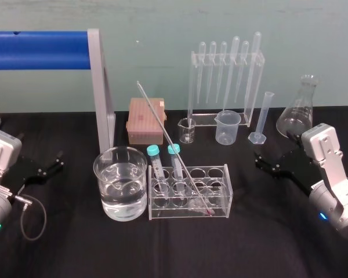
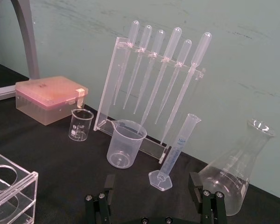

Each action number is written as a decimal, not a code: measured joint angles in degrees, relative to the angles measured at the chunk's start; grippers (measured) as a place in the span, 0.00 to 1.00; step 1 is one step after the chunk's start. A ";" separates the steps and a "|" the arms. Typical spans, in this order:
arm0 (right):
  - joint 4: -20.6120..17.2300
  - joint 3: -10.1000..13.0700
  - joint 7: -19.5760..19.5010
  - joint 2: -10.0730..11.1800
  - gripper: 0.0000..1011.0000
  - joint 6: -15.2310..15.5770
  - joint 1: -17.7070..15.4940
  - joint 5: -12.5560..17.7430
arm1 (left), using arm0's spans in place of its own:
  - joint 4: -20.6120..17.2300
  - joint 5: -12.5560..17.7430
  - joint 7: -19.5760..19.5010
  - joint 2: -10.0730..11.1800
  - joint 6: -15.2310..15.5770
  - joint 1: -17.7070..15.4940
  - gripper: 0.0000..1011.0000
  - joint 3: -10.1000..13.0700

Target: Hold the thermometer with one hand and immerse one end into the beaker, then reinsert it into the test tube rack.

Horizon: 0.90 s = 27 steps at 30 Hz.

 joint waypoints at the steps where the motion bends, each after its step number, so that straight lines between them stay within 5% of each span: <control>1: 0.00 0.00 0.00 0.00 0.99 0.00 0.00 0.00 | 0.00 0.00 0.00 0.00 0.00 0.00 1.00 0.00; 27: 0.00 0.00 0.00 0.00 0.99 0.00 0.00 0.00 | 0.00 0.00 0.00 0.00 0.00 0.00 1.00 0.00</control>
